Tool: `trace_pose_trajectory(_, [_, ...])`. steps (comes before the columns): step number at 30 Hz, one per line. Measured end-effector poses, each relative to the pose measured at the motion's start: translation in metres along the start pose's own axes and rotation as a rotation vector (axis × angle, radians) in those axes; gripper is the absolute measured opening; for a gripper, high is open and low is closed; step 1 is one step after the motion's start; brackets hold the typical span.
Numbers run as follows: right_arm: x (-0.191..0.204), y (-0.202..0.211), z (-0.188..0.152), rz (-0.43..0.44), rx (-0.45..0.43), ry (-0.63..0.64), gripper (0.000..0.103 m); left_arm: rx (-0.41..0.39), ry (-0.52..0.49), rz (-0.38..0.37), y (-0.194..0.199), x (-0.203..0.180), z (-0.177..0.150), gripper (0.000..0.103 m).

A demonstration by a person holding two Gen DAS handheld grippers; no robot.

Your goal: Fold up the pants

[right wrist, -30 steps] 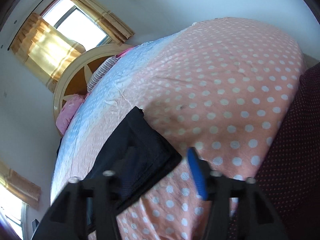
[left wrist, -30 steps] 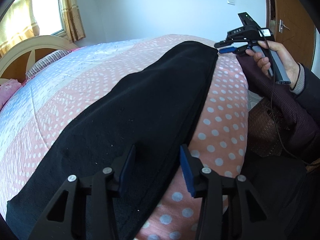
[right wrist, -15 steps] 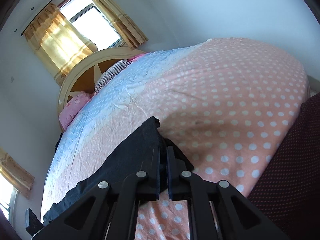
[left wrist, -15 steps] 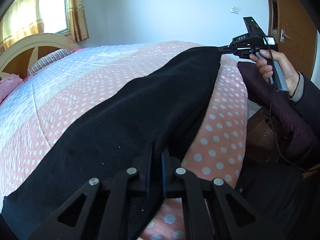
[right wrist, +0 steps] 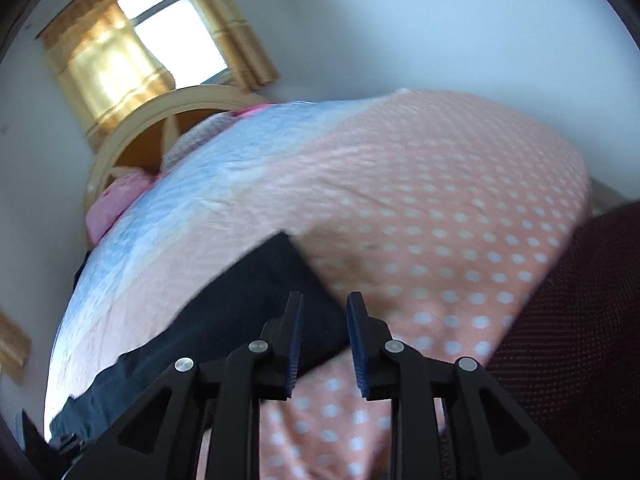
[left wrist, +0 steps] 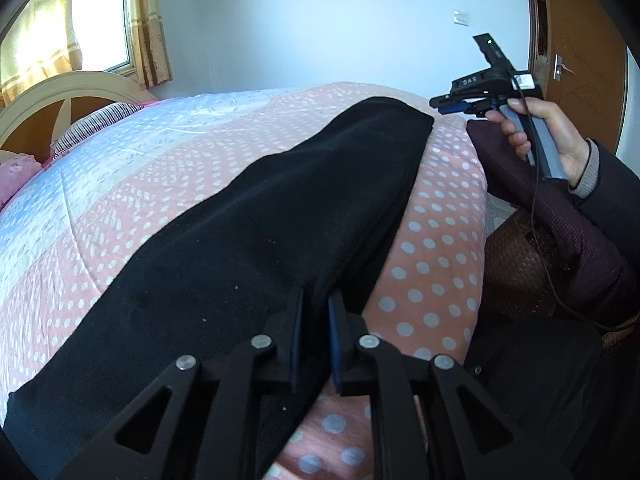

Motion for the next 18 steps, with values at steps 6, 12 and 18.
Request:
trace_pose_trajectory(6, [0.119,0.003,-0.064,0.27,0.115,0.288,0.05,-0.063,0.029,0.022,0.03,0.006,0.001,0.047])
trace_pose_trajectory(12, [0.17,0.009,-0.118,0.361,0.17,0.485,0.05,-0.044,0.09,0.045,0.037,0.022,-0.017,0.061])
trace_pose_trajectory(18, [0.203,0.011,-0.153,0.452,0.276,0.564,0.051,-0.079,0.127,0.042,0.047,0.03,-0.023,0.064])
Point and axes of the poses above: each gripper's, at about its wrist camera, not at the fingertips, and y roughly against the way its jaws point, x to its left, z to its top, the point moved 9 cm from there along -y, roughly the way its jaws point, and after that the axes turned 10 degrees about -z, right-handed, at the moved point
